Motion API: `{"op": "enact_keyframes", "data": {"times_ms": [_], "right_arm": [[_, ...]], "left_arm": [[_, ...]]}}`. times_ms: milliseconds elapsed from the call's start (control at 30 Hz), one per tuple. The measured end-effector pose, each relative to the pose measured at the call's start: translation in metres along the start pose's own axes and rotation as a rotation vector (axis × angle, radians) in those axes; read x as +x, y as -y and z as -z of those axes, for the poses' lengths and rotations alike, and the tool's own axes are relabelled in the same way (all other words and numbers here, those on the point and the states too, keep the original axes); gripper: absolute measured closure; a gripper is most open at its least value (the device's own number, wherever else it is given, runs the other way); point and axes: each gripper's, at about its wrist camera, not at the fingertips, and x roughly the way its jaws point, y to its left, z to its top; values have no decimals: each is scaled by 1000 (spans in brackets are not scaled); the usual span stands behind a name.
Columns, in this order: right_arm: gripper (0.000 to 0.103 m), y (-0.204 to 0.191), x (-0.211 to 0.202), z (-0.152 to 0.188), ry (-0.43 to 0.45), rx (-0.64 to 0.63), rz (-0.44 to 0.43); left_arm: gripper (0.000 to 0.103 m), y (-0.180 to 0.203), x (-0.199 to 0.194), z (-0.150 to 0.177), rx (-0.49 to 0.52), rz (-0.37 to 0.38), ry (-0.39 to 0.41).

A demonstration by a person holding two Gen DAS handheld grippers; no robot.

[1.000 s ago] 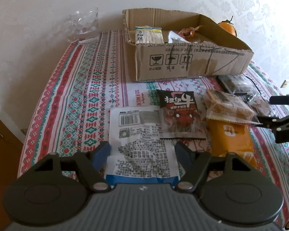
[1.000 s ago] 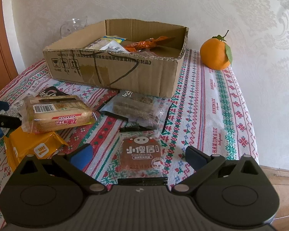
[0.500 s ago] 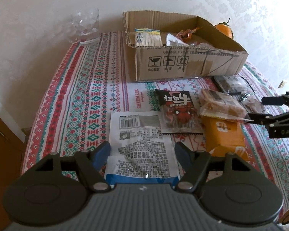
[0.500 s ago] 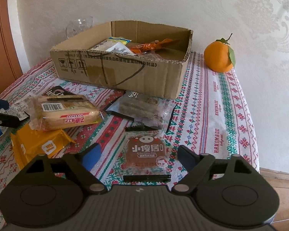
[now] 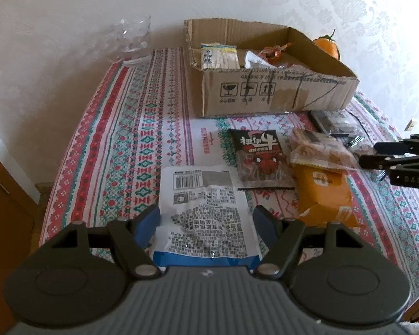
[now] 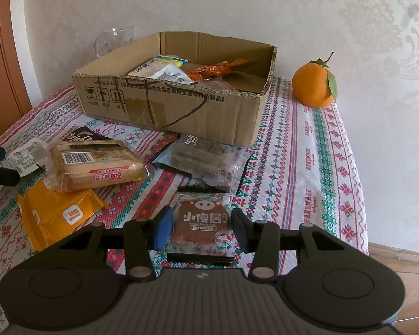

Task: Organize snacks
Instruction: 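Carry both packs over the box and open both tools to drop them inside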

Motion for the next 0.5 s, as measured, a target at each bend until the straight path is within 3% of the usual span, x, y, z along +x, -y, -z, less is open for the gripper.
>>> {"op": "enact_keyframes", "data": {"times_ms": [167,233,400,500], "right_arm": [[52,-1,-2,2,-2,-7,4],[51,-1,-3,2,-3,-5,2],[51,-1,-2,1,-3,-6,4],[51,-1,-2,1,-3,-5,5]], "left_arm": [[29,-4,7,7,-45,-15,-15],[21,-4,7,10,-41,-38,-11],[21,-2,8,12,-58,-58,-9],[27,1,7,13,-69,-63,-4]]}}
